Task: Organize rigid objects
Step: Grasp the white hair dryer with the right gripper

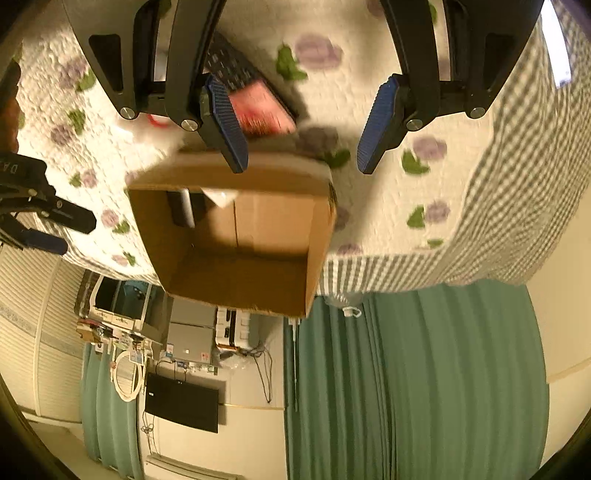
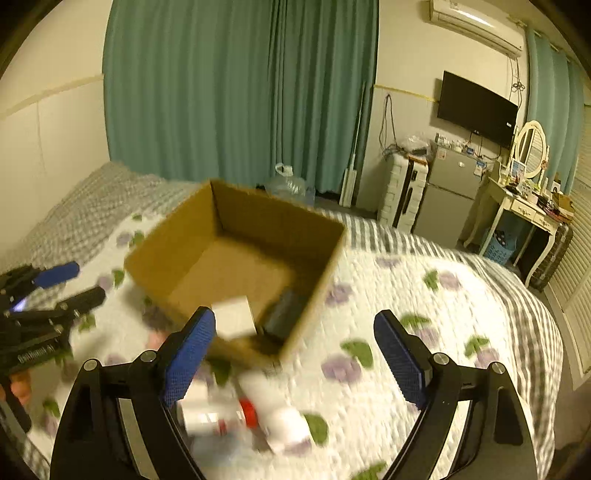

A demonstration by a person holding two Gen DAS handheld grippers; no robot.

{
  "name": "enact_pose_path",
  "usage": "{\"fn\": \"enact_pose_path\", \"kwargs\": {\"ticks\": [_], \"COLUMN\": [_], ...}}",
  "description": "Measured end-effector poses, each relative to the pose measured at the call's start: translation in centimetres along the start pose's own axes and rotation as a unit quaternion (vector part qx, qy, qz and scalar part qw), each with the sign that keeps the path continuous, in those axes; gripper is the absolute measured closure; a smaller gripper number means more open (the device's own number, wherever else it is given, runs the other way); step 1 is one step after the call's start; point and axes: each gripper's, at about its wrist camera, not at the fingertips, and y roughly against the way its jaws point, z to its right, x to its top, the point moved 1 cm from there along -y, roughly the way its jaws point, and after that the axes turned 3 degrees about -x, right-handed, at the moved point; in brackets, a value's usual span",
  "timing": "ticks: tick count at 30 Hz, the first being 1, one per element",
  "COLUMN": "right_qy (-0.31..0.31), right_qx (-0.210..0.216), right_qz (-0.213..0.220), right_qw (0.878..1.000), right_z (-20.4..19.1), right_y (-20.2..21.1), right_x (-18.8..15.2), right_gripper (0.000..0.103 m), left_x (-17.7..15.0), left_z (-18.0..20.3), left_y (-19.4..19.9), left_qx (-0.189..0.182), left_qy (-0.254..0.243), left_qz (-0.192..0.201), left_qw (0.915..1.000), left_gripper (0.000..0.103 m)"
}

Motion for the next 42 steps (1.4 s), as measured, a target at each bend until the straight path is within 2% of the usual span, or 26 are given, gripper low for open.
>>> {"fn": "enact_pose_path", "kwargs": {"ticks": [4, 8, 14, 17, 18, 22, 28, 33, 35, 42], "right_qy": [0.009, 0.011, 0.026, 0.025, 0.023, 0.036, 0.002, 0.004, 0.004, -0.007], "right_qx": [0.009, 0.019, 0.047, 0.056, 0.069, 0.062, 0.054, 0.045, 0.045, 0.041], "right_qz": [-0.027, -0.083, -0.130, -0.173, -0.178, -0.168, -0.107, -0.095, -0.090, -0.082], "right_qw": [1.000, 0.996, 0.990, 0.983, 0.981, 0.983, 0.993, 0.994, 0.995, 0.996], "right_z": [0.6, 0.8, 0.1, -0.2, -0.2, -0.6, 1.4, 1.6, 1.7, 2.0], "right_y": [-1.3, -4.7, -7.4, -9.7, -10.1, -9.4, -4.7, -3.7, -3.3, -3.1], "right_x": [-2.9, -6.0, -7.8, -8.8, -8.8, -8.7, -7.8, -7.3, -7.2, -6.9], "right_gripper": [0.015, 0.016, 0.024, 0.039, 0.050, 0.050, 0.051, 0.051, 0.051, 0.051], "left_x": [-2.1, -4.5, -6.1, -6.2, -6.1, -5.9, -5.4, -5.2, -5.3, -6.2], "left_z": [1.2, 2.8, 5.3, 6.4, 6.6, 7.6, 9.7, 12.0, 12.8, 13.5], "left_y": [-0.5, -2.0, -4.1, -4.6, -4.7, -5.1, -5.1, -6.3, -7.2, -10.2], "left_qx": [0.004, 0.001, -0.014, -0.021, -0.023, -0.037, -0.069, -0.097, -0.085, -0.102], "left_qy": [0.012, 0.008, -0.010, -0.022, -0.025, -0.037, -0.069, -0.101, -0.119, -0.120], "left_qz": [-0.024, -0.058, -0.087, -0.091, -0.092, -0.097, -0.096, -0.102, -0.098, -0.131], "left_qw": [0.9996, 0.9983, 0.9961, 0.9954, 0.9951, 0.9940, 0.9906, 0.9849, 0.9843, 0.9789], "left_gripper": [0.039, 0.039, 0.039, 0.039, 0.039, 0.039, 0.039, 0.039, 0.039, 0.041]}}
